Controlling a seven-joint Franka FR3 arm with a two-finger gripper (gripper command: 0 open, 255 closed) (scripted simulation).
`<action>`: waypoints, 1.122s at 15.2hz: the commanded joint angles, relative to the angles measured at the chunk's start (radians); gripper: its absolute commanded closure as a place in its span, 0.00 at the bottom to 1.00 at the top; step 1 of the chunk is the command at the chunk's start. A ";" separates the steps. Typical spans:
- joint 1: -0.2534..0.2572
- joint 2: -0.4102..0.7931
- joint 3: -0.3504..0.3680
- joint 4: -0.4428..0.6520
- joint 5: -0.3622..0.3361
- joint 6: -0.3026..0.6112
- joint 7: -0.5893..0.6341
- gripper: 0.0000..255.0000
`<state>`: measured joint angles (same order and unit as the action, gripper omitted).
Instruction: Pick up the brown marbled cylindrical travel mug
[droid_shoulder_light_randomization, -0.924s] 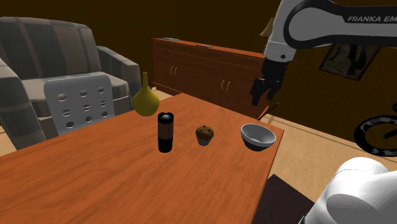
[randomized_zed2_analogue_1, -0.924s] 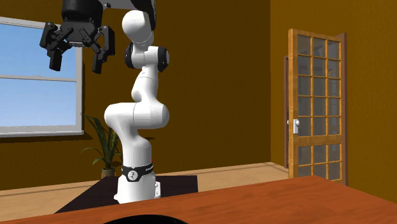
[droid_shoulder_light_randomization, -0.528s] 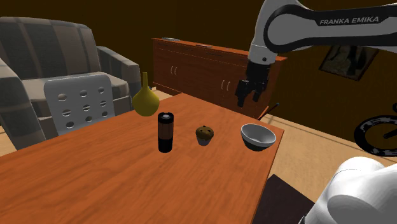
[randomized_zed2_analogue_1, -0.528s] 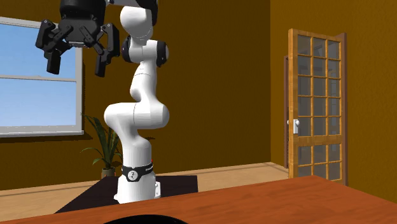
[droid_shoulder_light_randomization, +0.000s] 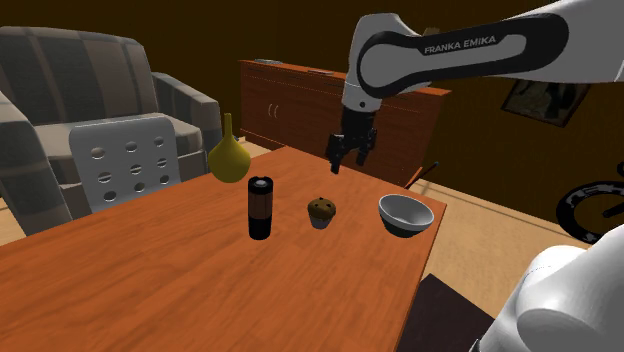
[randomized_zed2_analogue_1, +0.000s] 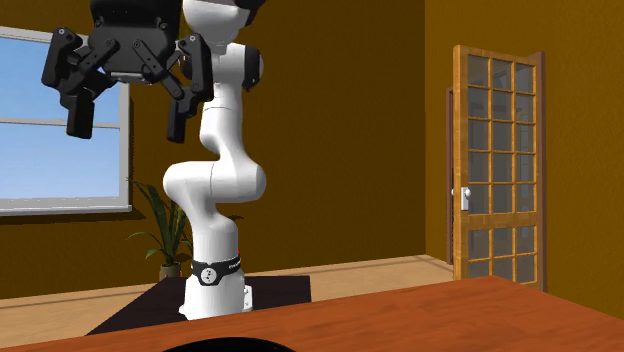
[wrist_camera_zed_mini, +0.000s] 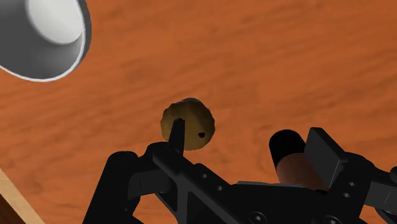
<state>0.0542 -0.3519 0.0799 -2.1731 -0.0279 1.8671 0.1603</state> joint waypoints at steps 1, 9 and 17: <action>0.008 0.071 0.015 0.046 0.004 0.022 0.018 0.00; 0.043 0.359 0.067 0.273 -0.007 0.073 0.092 0.00; 0.097 0.670 0.098 0.594 -0.044 0.052 0.156 0.00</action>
<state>0.1437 0.2801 0.1751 -1.6223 -0.0670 1.9255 0.3103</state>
